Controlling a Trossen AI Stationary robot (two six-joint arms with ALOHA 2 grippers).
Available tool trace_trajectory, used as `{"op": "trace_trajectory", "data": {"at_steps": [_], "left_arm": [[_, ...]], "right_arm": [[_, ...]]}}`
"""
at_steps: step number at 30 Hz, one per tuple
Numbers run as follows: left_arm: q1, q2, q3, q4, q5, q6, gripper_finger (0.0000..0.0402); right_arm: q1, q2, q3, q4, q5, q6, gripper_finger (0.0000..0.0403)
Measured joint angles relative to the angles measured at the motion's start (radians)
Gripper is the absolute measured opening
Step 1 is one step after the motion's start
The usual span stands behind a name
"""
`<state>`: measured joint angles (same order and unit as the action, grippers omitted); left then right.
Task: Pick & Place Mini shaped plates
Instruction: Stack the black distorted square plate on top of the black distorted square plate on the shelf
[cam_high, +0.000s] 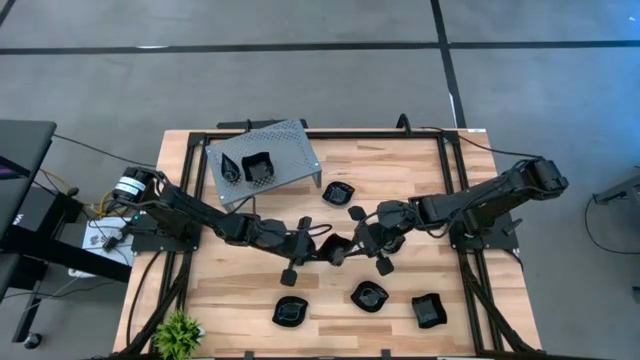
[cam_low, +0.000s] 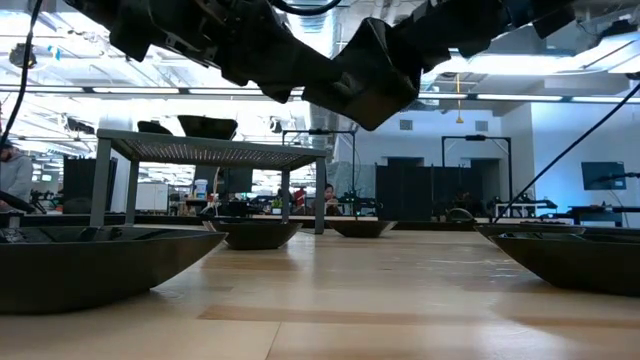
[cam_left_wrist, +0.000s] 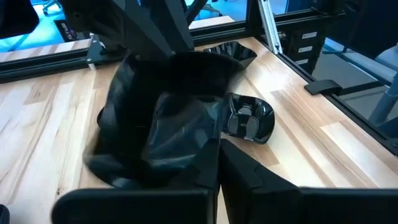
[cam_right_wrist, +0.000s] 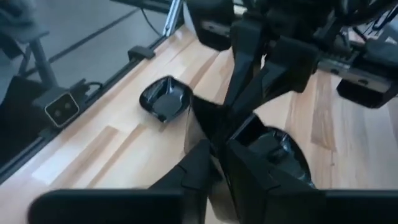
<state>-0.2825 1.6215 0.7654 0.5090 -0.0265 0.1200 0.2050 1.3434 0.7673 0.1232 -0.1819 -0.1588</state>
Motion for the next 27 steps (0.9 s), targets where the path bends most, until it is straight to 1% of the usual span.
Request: {"op": "trace_trajectory", "data": {"at_steps": [6,9,11,13,15,17,19,21,24,27], "left_arm": [[-0.001,0.000,0.000,-0.003,0.005,-0.019,0.0009],[-0.006,0.000,0.000,-0.004,0.011,-0.053,0.0007],[-0.018,0.000,0.000,-0.004,-0.012,-0.052,0.0008],[-0.036,0.000,0.010,-0.009,-0.071,-0.051,0.0008],[-0.052,0.000,0.031,-0.012,-0.121,-0.048,0.0007],[-0.059,-0.010,0.063,-0.046,-0.146,-0.022,0.0006],[-0.056,-0.033,0.114,-0.140,-0.163,0.016,0.0007],[-0.040,-0.080,0.181,-0.308,-0.198,0.037,0.0008],[0.005,-0.164,0.281,-0.578,-0.302,0.032,0.0007],[0.063,-0.263,0.328,-0.752,-0.403,-0.011,0.0007]], "right_arm": [[-0.005,0.000,0.000,0.048,0.000,0.000,0.0082],[-0.005,-0.008,0.000,0.081,0.014,-0.045,0.0090],[-0.004,-0.028,0.000,0.084,0.058,-0.066,0.0092],[0.005,-0.065,0.000,0.063,0.112,-0.085,0.0092],[0.021,-0.116,0.000,0.002,0.168,-0.108,0.0092],[0.048,-0.176,0.000,-0.071,0.216,-0.118,0.0091],[0.076,-0.239,0.000,-0.138,0.240,-0.116,0.0091],[0.098,-0.302,-0.006,-0.196,0.243,-0.108,0.0092],[0.119,-0.385,-0.045,-0.232,0.239,-0.110,0.0092],[0.118,-0.476,-0.135,-0.216,0.235,-0.150,0.0093]]}}
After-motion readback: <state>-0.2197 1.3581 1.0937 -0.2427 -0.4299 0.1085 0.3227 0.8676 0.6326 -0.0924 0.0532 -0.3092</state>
